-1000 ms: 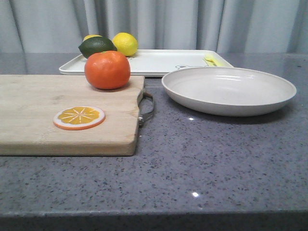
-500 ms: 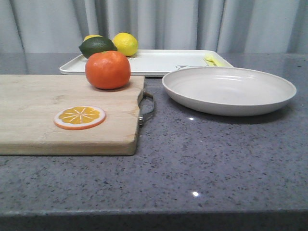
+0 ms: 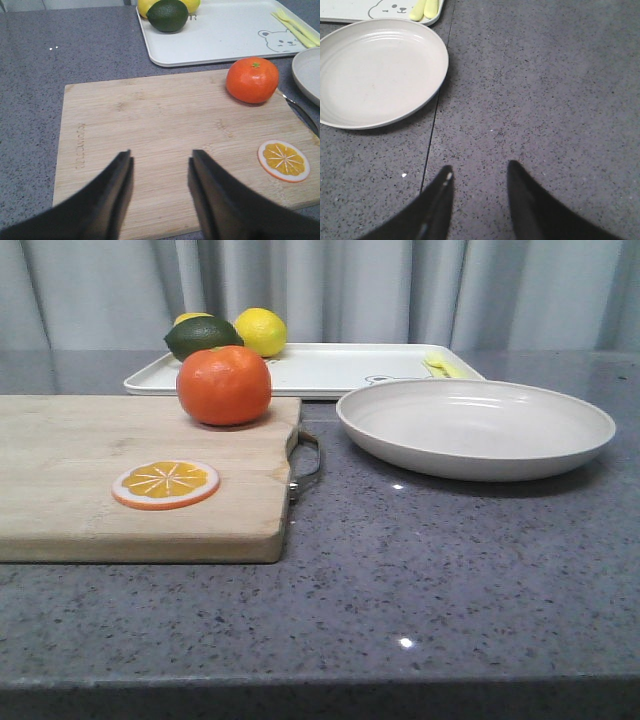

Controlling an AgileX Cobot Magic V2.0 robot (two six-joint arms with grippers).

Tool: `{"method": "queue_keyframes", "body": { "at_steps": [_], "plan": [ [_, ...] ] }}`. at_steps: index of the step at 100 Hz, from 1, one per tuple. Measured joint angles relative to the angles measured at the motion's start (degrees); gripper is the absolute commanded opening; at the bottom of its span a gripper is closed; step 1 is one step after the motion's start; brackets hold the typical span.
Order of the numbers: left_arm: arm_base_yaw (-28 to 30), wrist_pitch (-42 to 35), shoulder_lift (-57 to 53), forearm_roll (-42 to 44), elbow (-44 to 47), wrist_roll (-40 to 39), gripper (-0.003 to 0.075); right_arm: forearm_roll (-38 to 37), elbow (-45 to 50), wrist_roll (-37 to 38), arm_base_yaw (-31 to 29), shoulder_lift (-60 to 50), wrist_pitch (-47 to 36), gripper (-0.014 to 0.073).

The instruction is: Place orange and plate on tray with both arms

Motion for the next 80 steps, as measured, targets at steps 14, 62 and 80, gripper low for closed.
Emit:
{"method": "queue_keyframes", "body": {
  "at_steps": [14,62,80],
  "plan": [
    [0.0,0.0,0.0,-2.4,0.0,0.6,0.0544,0.0,0.0,-0.1,0.0,0.0,0.0,0.0624],
    [0.0,-3.1,12.0,-27.4,-0.5,26.2,0.0545,0.0,0.0,-0.1,0.0,0.0,-0.7,0.0624],
    [-1.1,-4.8,22.1,-36.6,-5.3,37.9,0.0545,0.0,0.0,-0.2,0.0,0.0,-0.7,0.0624]
  ]
}}
